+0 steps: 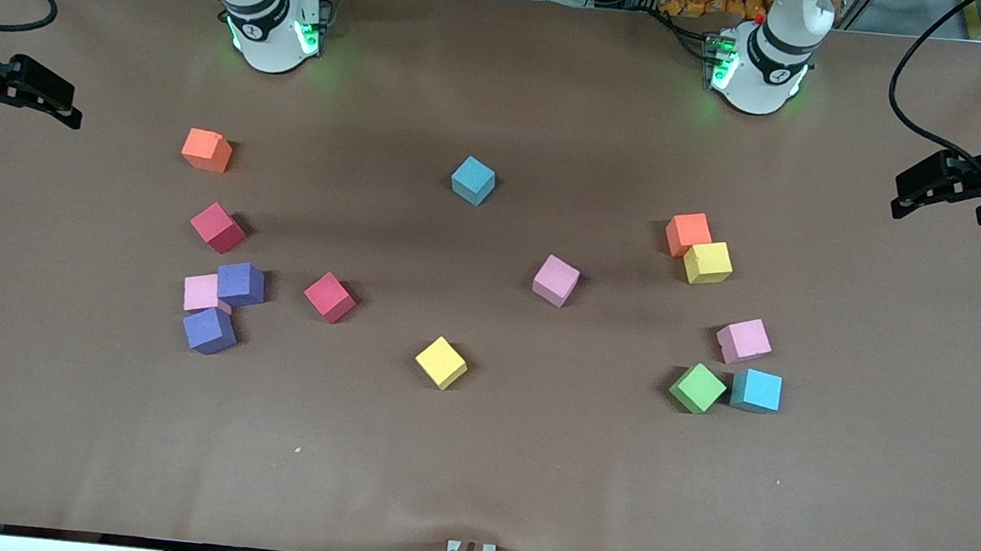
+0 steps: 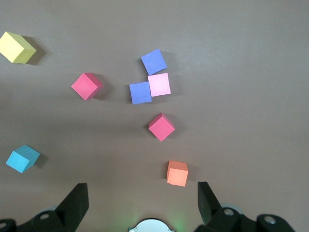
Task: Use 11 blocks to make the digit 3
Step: 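Move the left gripper out toward the cyan block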
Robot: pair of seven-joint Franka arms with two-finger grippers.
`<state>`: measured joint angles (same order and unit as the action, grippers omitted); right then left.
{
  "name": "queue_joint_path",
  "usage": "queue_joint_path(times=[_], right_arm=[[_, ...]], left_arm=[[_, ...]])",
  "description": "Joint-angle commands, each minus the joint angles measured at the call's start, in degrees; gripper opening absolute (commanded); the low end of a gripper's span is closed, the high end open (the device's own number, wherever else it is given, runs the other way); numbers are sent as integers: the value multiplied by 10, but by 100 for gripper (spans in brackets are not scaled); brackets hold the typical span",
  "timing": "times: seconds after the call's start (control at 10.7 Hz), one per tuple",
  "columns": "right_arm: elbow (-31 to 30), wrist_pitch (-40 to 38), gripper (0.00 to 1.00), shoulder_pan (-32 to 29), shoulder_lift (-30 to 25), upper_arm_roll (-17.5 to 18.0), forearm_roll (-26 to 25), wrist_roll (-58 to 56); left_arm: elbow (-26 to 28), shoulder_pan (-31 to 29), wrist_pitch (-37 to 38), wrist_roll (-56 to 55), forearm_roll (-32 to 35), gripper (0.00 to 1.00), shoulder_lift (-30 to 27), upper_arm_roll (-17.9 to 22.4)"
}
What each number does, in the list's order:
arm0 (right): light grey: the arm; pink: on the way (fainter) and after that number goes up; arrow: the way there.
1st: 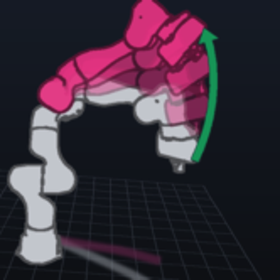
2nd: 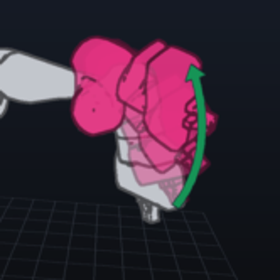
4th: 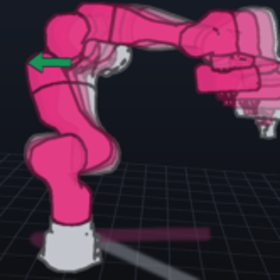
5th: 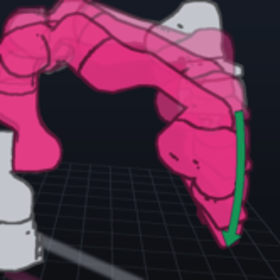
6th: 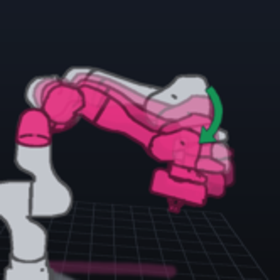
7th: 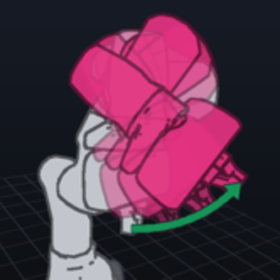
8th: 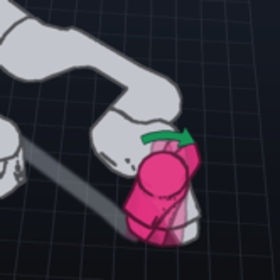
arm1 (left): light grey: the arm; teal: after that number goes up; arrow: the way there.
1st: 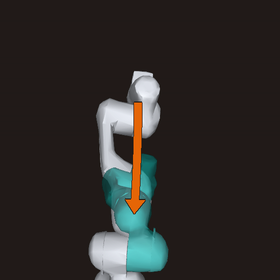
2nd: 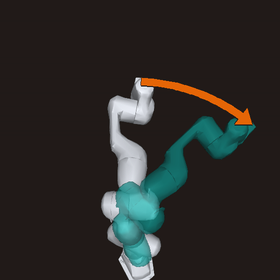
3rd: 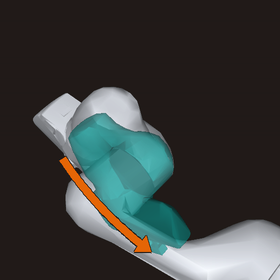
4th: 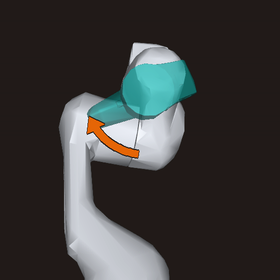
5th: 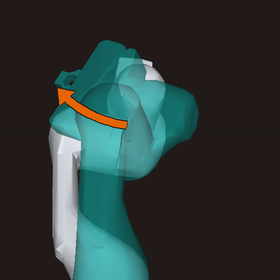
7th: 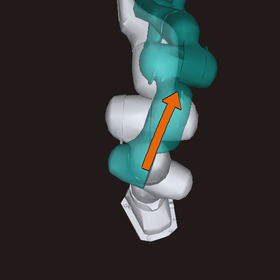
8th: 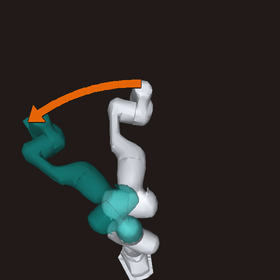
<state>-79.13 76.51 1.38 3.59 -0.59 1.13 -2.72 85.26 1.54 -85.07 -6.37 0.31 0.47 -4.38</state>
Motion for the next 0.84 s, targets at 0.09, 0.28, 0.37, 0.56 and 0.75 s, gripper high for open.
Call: queue_joint_path(times=[0.09, 0.28, 0.37, 0.56, 0.75], right_arm=[[4, -2, 100, 7, 2, -4, -9, 11], [4, -2, 100, 7, 2, -4, -9, 11], [4, -2, 100, 7, 2, -4, -9, 11], [4, -2, 100, 7, 2, -4, -9, 11], [4, -2, 100, 7, 2, -4, -9, 11]], left_arm=[[-4, 0, 5, 0, -8, 100, 0, 1], [-4, -1, 5, -7, -12, 100, 0, 1], [-3, -1, 5, -10, -13, 100, 1, 0], [1, 1, 5, -11, -14, 100, 2, 0], [5, 3, 6, -29, -15, 100, 2, -4]])
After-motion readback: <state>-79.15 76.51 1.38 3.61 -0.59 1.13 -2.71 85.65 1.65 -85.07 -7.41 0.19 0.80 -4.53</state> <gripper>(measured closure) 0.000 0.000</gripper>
